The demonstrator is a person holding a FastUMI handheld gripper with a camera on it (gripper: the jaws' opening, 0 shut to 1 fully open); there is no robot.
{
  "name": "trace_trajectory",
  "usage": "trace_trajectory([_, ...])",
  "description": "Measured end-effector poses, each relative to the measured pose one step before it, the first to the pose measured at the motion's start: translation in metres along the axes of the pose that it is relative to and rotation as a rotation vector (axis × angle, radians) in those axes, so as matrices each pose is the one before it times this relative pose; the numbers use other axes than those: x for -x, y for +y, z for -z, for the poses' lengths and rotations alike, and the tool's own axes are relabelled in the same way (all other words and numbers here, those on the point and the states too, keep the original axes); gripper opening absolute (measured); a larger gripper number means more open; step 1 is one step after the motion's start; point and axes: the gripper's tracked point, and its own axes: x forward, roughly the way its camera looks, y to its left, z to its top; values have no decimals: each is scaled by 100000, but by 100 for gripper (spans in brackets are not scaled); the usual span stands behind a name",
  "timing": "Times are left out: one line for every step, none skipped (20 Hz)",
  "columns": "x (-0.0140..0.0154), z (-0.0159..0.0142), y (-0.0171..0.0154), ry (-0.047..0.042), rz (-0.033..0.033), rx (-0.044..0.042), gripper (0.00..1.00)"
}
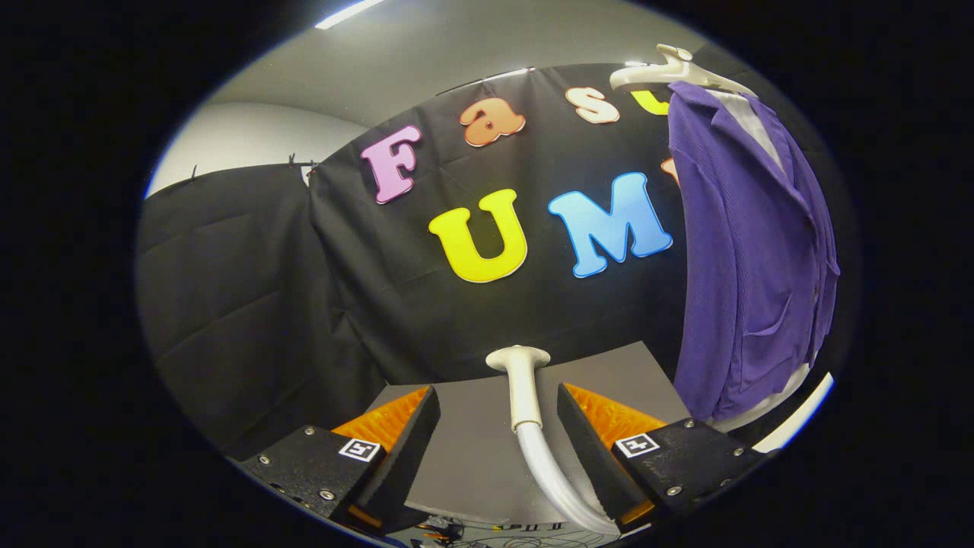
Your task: Iron the clothes twice with a garment steamer, once on the left side and once on the right side.
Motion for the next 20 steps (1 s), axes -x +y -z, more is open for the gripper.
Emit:
trace_trajectory([-1462, 206, -218, 2153, 1624, -2025, 96])
trace_trajectory([-1476, 496, -156, 3440, 1174, -1396, 96])
trace_trajectory([-1571, 34, -383, 2404, 2082, -555, 96])
trace_trajectory([-1343, 57, -411, 2805, 1990, -760, 96])
trace_trajectory([-1287, 215, -115, 2988, 1111, -819, 96])
trace_trajectory([-1190, 277, -52, 3315, 880, -880, 96])
trace_trajectory([-1241, 452, -119, 4277, 558, -714, 95])
trace_trajectory([-1217, 271, -157, 3348, 996, -1368, 95])
trace_trajectory([-993, 247, -138, 2719, 1027, -883, 95])
trace_trajectory([-805, 613, -111, 2587, 1125, -759, 95])
trace_trajectory([-785, 315, -80, 2225, 452, -348, 95])
trace_trajectory([-748, 427, 37, 2573, 289, -240, 95])
trace_trajectory([-686, -118, -146, 1169, 507, -433, 95])
trace_trajectory([-654, 158, -219, 1125, 737, -149, 95])
trace_trajectory([-613, 159, -143, 1615, 699, 209, 95])
trace_trajectory([-940, 83, 59, 1511, 110, 534, 94])
trace_trajectory([-848, 185, 339, 1811, -479, 525, 94])
trace_trajectory([-646, 413, 404, 2207, -797, 568, 93])
trace_trajectory([-442, 131, 375, 1063, -489, 728, 92])
trace_trajectory([-509, -200, 141, -605, 215, 344, 87])
